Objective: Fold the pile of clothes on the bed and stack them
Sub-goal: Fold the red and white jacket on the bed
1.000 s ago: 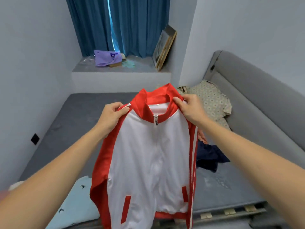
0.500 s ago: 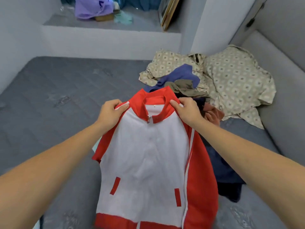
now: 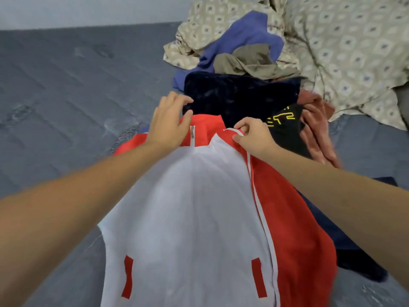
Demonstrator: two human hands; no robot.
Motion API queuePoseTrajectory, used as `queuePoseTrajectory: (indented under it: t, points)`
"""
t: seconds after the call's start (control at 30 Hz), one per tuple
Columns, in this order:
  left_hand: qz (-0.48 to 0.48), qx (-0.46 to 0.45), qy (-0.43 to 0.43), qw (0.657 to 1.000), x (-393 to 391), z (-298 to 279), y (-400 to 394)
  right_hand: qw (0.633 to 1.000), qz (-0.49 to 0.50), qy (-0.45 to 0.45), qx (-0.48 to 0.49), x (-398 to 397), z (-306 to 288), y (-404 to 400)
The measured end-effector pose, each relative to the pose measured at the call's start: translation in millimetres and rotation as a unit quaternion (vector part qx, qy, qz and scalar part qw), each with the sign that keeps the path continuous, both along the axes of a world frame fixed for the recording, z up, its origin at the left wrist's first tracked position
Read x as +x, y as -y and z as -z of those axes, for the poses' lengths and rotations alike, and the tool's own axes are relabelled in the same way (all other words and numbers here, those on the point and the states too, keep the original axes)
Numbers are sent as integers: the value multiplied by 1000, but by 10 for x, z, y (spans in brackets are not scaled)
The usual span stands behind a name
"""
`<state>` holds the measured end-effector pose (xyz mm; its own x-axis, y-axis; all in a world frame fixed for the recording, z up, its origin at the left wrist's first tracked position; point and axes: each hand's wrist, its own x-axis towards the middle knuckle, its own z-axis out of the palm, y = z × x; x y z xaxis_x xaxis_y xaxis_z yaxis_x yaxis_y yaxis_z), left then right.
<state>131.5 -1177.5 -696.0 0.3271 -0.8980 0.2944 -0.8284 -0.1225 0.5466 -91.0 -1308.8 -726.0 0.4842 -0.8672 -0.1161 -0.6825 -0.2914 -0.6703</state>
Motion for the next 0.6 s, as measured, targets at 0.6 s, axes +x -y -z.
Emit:
queuePoseTrajectory:
  t: [0.6]
  points:
    - [187, 263, -95, 942, -1019, 154, 1166, 987, 75, -44, 138, -669, -82, 23]
